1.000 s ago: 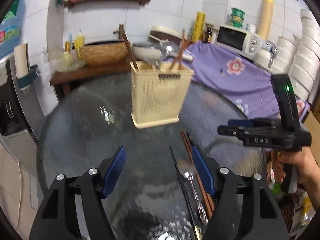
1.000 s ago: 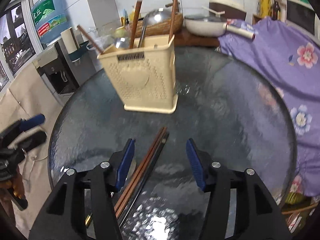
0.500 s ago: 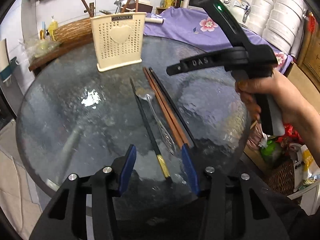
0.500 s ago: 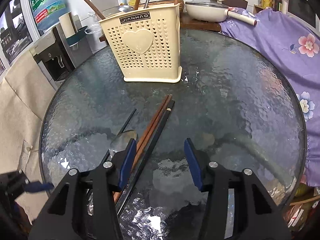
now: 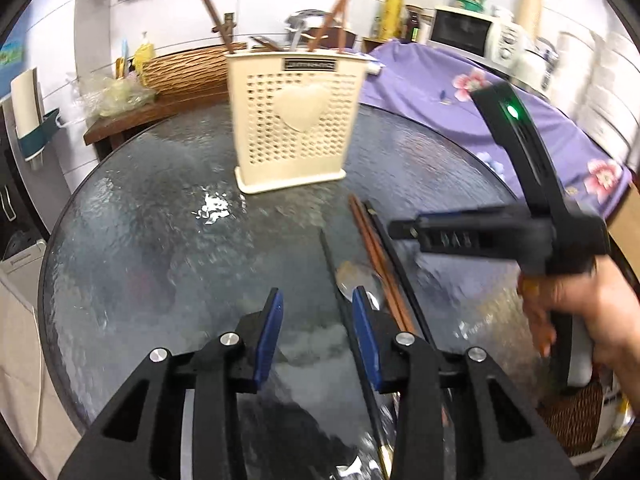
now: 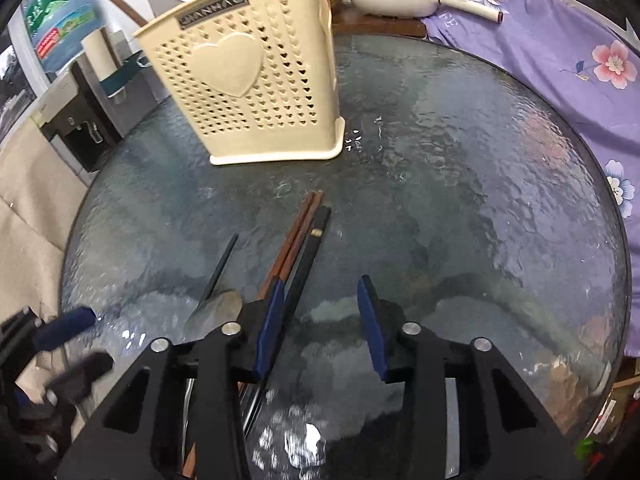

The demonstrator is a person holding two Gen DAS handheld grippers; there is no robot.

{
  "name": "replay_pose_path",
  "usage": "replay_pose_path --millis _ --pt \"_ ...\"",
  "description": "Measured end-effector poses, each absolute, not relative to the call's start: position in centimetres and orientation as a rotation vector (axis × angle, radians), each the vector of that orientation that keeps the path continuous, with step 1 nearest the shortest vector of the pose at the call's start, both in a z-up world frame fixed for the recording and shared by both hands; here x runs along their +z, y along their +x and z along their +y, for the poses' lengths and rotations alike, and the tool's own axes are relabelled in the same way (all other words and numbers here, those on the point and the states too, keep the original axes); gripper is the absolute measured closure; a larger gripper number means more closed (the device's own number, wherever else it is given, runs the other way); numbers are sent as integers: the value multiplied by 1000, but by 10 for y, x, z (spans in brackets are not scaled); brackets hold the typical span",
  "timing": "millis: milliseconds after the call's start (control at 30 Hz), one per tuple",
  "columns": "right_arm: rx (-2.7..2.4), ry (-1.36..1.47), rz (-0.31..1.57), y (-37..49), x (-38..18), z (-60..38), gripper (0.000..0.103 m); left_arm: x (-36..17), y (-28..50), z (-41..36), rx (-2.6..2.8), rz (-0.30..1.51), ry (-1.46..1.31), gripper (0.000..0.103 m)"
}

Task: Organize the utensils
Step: 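Grasp a black chopstick with the left tool while the right tool grasps another black chopstick, then lift the black chopstick with the right tool while the left tool carries its chopstick over the holder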

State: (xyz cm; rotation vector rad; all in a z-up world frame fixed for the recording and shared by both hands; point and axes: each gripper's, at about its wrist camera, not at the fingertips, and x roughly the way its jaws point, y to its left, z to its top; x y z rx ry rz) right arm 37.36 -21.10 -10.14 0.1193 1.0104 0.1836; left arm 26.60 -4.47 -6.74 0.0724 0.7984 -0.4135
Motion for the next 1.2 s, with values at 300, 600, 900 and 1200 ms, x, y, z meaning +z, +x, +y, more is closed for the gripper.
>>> replay_pose_path --millis 300,600,900,1200 --pt "146 93 1060 398 -111 -199 73 -71 305 -50 -410 840 83 72" --pt "99 69 1082 417 -111 -196 78 -80 326 -62 -434 887 78 77" --pt "121 54 1072 423 -111 -194 92 -85 342 -87 -464 918 103 79" --pt "132 104 1008 403 -103 -216 95 -101 356 -98 -465 994 84 91"
